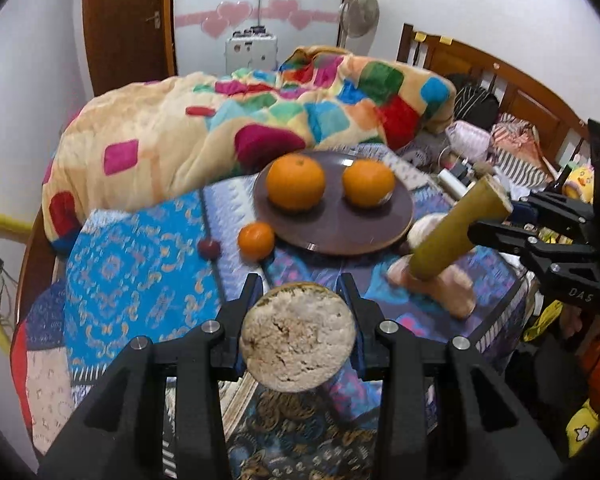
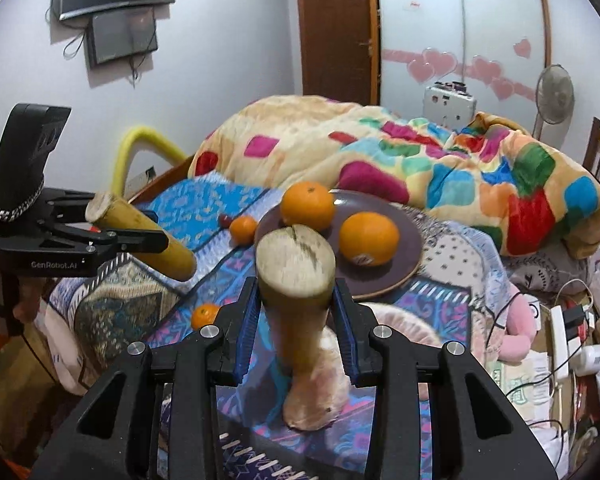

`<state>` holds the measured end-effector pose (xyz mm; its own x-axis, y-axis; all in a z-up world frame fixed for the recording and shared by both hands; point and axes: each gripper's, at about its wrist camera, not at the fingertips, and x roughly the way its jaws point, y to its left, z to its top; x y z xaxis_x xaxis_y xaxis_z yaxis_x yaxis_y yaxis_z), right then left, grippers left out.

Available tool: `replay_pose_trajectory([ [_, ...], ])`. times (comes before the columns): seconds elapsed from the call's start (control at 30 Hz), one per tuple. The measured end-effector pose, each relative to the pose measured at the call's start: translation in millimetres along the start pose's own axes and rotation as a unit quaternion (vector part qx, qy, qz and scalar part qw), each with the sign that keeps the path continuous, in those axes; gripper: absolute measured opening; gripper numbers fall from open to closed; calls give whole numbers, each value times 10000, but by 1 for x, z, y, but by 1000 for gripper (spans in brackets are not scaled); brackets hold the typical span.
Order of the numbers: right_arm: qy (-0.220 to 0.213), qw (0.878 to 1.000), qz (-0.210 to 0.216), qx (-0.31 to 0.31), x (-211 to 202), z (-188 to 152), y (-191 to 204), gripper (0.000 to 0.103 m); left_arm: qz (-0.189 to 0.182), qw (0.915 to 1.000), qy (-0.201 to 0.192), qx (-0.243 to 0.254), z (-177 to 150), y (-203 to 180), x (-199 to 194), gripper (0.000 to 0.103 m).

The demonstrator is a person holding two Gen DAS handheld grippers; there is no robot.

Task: Organize fruits
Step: 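Lift both yellow cylinders and set them upright side by side on the plate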

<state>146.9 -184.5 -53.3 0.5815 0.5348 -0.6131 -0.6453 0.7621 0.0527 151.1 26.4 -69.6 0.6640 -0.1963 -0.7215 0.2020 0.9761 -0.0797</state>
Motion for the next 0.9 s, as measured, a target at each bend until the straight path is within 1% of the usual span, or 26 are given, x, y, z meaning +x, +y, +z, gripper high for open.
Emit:
replay_pose_trajectory([
  [0.17,-176,9997,-66,174,-3,9,-16,33,-92,9999,-144,-19,16,-9,4,38],
  [0.4,-352,9990,-122,258,-2,18,-28,32,-222,9995,-226,-31,36,-17,20,38],
  [0.5,-388,9990,-107,218,3,22,-29,32,-266,9995,-189,-13,43,-19,31,38],
  [0.73,-374,9991,77,157,22,30,-27,32,-285,9995,-137,46,53,-21,51,38],
  [0.9,-355,9992,124,109,40,39,-25,32,-268,9996,36,20,60,-17,68,38],
])
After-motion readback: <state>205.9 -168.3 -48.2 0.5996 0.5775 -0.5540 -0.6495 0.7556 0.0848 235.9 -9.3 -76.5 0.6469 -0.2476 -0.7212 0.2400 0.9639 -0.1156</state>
